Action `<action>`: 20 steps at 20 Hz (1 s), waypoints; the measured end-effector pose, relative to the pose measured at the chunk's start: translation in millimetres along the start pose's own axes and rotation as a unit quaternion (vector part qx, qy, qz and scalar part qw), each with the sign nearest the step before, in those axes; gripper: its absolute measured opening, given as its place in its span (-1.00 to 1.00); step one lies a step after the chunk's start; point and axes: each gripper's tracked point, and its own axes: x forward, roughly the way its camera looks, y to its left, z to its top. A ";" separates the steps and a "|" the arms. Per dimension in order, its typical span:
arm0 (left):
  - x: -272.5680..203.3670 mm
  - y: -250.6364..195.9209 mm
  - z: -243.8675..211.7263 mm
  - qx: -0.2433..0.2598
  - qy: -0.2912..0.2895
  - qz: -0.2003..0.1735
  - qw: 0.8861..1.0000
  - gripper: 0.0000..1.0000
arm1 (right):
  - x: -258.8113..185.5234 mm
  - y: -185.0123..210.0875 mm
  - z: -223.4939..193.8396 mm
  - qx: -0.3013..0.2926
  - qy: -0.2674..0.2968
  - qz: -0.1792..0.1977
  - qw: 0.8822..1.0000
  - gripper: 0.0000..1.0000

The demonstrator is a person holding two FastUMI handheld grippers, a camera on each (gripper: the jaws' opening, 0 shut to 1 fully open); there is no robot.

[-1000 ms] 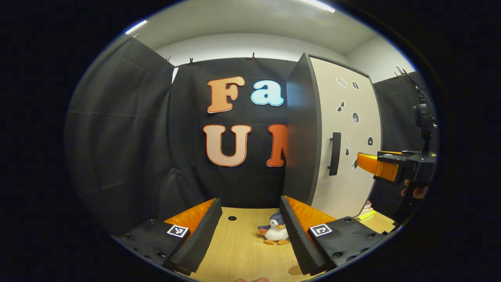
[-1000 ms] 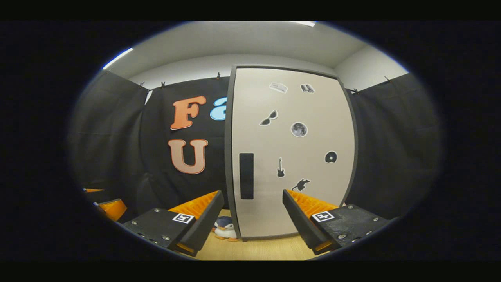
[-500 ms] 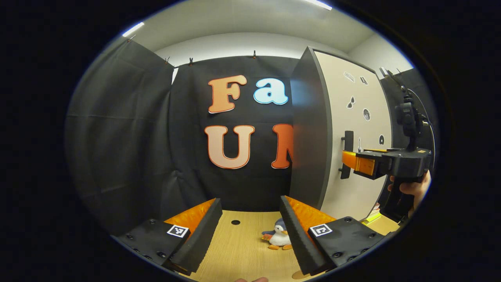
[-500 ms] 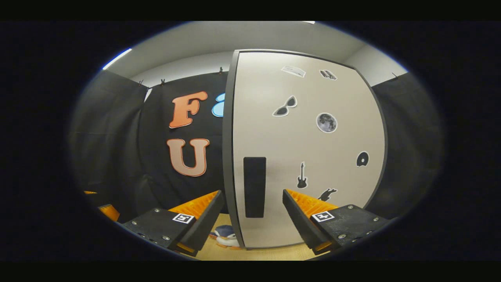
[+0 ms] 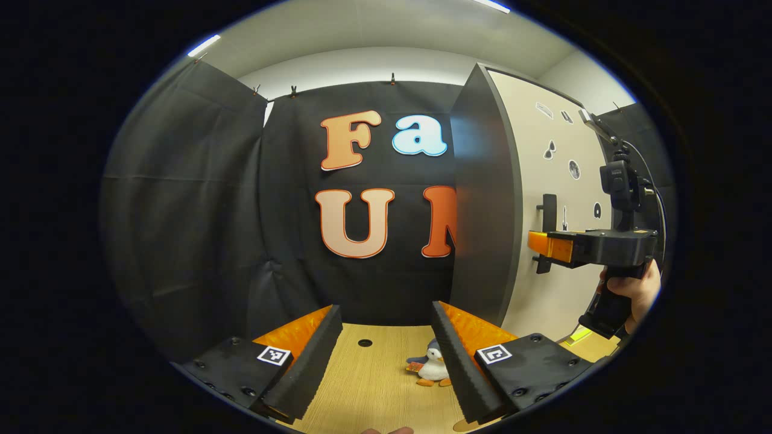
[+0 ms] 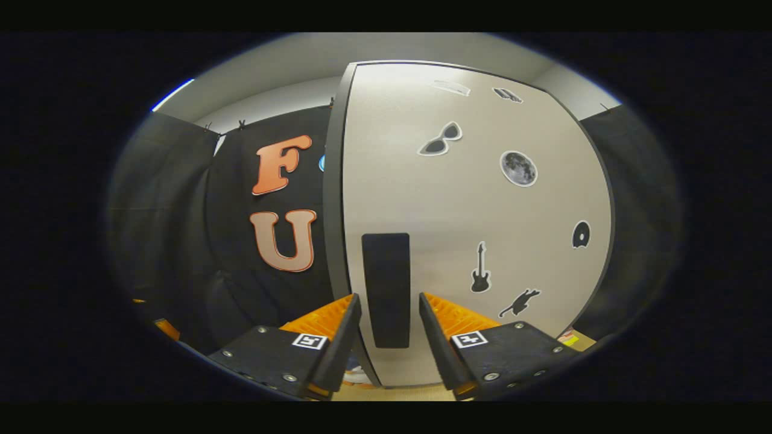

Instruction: Open the cabinet door with the right hand, grasp the bottle in the cabinet with the left hand and place it on the coaster, then close the cabinet door with the right hand.

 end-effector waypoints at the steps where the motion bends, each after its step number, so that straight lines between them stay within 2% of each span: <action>1: -1.0 1.3 -2.0 0.000 0.002 0.001 1.000 0.99 | 2.5 1.4 -0.5 0.001 -0.001 0.001 1.000 -0.11; 2: -1.6 1.6 -2.7 0.000 0.004 0.001 1.000 0.99 | -0.9 2.3 -0.5 0.000 0.000 0.000 1.000 -0.23; 6: -8.6 3.1 -4.5 -0.001 0.006 -0.005 1.000 0.99 | -2.4 3.2 -0.6 -0.016 -0.001 -0.003 1.000 -0.31; 7: -11.1 3.2 -4.8 0.000 0.005 -0.006 1.000 0.99 | -2.4 2.1 -0.5 -0.012 0.001 -0.004 1.000 -0.32; 8: -13.1 4.9 -5.0 0.002 0.005 -0.006 1.000 0.97 | -4.3 2.1 -1.3 -0.003 0.003 -0.007 1.000 -0.43; 9: -13.9 6.5 -5.0 0.003 0.005 -0.007 1.000 0.92 | -6.0 2.9 -0.9 0.000 0.006 -0.009 1.000 -0.41; 10: -15.1 8.9 -4.7 0.003 0.006 -0.007 1.000 0.97 | -7.2 2.3 -0.4 0.003 0.009 -0.011 1.000 -0.43; 11: -14.4 9.1 -5.0 0.003 0.005 -0.008 1.000 0.99 | -9.7 2.1 -0.3 0.007 0.012 -0.012 1.000 -0.55; 13: -14.3 8.4 -4.3 0.003 0.004 -0.009 1.000 0.92 | -18.1 1.9 0.3 0.012 0.016 -0.012 1.000 -0.58; 14: -14.6 7.8 -4.4 0.004 0.005 -0.011 1.000 0.97 | -24.0 2.0 0.6 0.016 0.015 -0.013 1.000 -0.58; 15: -15.6 7.6 -5.1 0.005 0.006 -0.013 1.000 0.92 | -30.6 1.8 1.7 0.017 0.013 -0.015 1.000 -0.58; 16: -16.9 6.7 -4.6 0.007 0.006 -0.017 1.000 0.99 | -39.0 0.2 4.6 0.018 0.014 -0.018 1.000 -0.53; 20: -20.0 1.6 -2.9 0.019 0.001 -0.035 0.999 0.97 | -101.4 -26.2 -2.7 0.021 0.013 -0.044 0.999 -0.64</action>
